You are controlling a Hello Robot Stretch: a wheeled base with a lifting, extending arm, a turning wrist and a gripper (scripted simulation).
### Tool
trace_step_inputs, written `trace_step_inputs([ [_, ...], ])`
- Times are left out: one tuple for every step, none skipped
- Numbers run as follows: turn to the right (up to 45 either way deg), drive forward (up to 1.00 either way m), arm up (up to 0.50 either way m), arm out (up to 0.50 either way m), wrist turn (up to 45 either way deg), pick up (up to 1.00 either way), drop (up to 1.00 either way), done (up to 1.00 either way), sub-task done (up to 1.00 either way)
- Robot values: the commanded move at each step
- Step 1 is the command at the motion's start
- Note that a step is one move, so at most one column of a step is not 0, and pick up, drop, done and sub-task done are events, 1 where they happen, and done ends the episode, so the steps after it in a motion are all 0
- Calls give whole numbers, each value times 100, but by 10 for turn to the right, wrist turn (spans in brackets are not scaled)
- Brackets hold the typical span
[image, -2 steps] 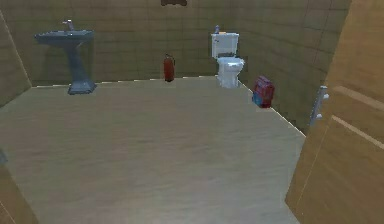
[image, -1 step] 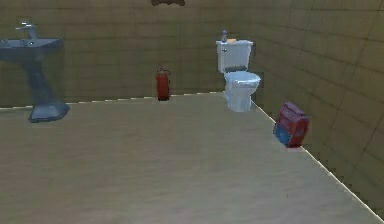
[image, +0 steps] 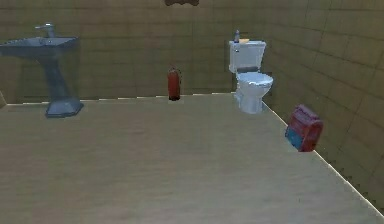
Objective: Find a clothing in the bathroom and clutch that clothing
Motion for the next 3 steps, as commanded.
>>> trace_step_inputs([
  [0,20,0,0,0,0,0,0,0],
  [120,0,0,0,0,0,0,0,0],
  [0,100,0,0,0,0,0,0,0],
])
